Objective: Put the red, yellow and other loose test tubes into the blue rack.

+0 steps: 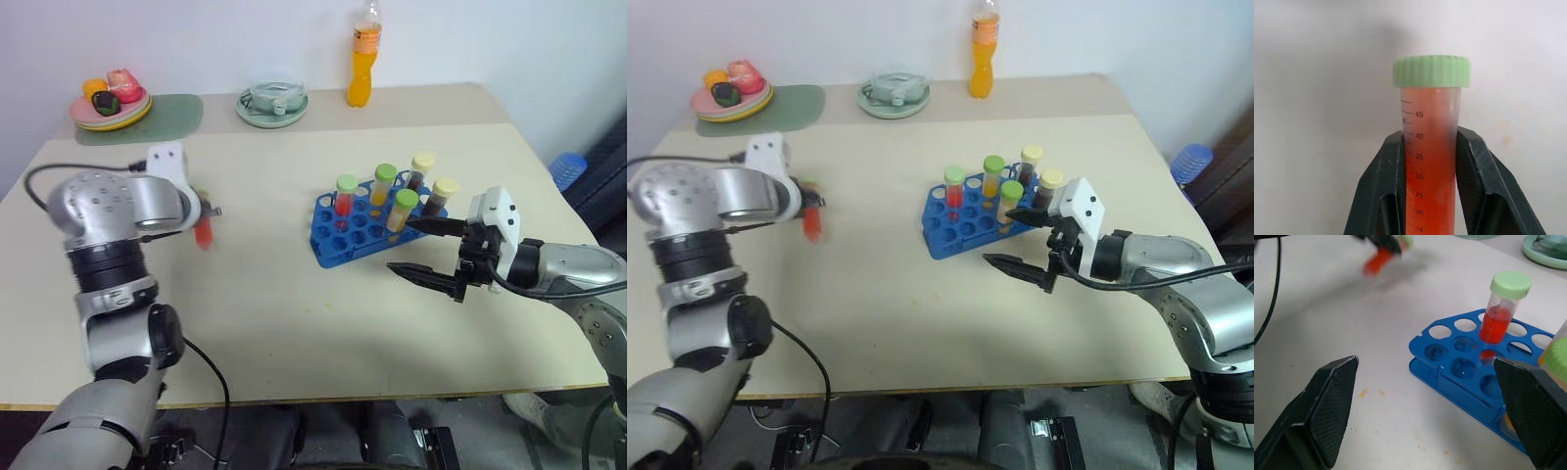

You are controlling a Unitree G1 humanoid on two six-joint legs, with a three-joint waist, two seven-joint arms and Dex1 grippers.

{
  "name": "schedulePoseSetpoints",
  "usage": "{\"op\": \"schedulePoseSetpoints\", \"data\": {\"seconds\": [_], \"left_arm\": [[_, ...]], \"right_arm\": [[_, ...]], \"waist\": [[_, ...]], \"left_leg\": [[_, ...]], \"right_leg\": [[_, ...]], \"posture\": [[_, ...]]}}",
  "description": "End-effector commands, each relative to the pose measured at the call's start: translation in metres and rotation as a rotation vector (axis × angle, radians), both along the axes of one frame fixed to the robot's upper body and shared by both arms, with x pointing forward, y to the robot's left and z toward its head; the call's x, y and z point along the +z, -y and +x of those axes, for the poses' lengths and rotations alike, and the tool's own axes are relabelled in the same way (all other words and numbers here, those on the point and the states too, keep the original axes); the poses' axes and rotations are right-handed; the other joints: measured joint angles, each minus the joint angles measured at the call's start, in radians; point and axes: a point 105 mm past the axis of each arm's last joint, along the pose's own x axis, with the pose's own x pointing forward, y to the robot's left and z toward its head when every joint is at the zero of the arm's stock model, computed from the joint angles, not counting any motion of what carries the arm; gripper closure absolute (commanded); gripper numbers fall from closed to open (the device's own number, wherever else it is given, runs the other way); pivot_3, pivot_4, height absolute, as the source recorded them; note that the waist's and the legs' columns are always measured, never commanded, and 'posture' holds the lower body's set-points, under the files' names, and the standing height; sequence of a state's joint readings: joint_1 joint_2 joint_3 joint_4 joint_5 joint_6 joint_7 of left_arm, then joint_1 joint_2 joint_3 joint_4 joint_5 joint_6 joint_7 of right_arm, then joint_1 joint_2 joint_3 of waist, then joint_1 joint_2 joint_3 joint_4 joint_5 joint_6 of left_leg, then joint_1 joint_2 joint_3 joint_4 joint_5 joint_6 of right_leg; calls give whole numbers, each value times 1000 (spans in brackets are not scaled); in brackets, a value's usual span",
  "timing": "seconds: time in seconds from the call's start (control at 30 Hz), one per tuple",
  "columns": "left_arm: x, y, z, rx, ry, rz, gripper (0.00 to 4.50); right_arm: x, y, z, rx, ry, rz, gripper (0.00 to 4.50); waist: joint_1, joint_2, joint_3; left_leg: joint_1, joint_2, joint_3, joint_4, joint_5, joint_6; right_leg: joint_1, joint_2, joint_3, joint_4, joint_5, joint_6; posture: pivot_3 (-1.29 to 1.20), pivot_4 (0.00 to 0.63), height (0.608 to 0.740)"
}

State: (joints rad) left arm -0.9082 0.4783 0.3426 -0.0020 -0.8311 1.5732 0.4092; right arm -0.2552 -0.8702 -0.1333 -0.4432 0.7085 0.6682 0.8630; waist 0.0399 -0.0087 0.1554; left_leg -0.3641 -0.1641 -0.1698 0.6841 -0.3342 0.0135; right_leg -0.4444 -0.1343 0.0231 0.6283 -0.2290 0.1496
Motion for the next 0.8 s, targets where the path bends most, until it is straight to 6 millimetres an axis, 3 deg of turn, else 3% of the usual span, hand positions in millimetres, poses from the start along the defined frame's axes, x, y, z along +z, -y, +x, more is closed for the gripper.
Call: {"op": "schedulePoseSetpoints", "data": {"seconds": [0.03, 0.1, 0.3, 0.37, 0.6, 0.8], "left_arm": [[40, 44, -13, -325, 372, -27, 3724], [52, 68, -33, -558, 529, -97, 3724], [55, 92, -62, -804, 858, -136, 3724], [44, 99, -66, -890, 906, -116, 3724], [17, 117, -57, -1021, 1021, -244, 3724], [7, 126, -43, -1074, 1057, -390, 3724]], "right_arm": [[7, -1, 0, 11, 47, 10, 0], [7, 1, 0, 6, 48, 9, 0], [4, 10, -4, -36, 42, 1, 0], [1, 13, -7, -57, 36, 2, 0], [-15, 23, -20, -162, 10, 30, 0], [-31, 28, -31, -274, -17, 36, 0]], "waist": [[2, 0, 0], [0, 0, 0], [0, 1, 0], [1, 1, 0], [5, 1, -1], [1, 1, 0]], "left_leg": [[0, 0, 0, 0, 0, 0], [0, 0, 0, 0, 0, 0], [0, 1, 1, -1, 0, 0], [0, 1, 1, -1, 0, 0], [0, 1, 1, -1, 0, 1], [0, 1, 0, 0, 0, 1]], "right_leg": [[0, 0, 0, 0, 0, 0], [1, 0, 0, -3, 0, 0], [2, 1, -1, -9, 0, 0], [2, 1, -1, -10, 0, -1], [4, 0, -2, -12, 1, -1], [4, 1, -2, -11, 1, -1]], "posture": [[0, 150, 740], [0, 150, 740], [0, 150, 740], [0, 150, 740], [0, 150, 740], [0, 150, 740]]}}
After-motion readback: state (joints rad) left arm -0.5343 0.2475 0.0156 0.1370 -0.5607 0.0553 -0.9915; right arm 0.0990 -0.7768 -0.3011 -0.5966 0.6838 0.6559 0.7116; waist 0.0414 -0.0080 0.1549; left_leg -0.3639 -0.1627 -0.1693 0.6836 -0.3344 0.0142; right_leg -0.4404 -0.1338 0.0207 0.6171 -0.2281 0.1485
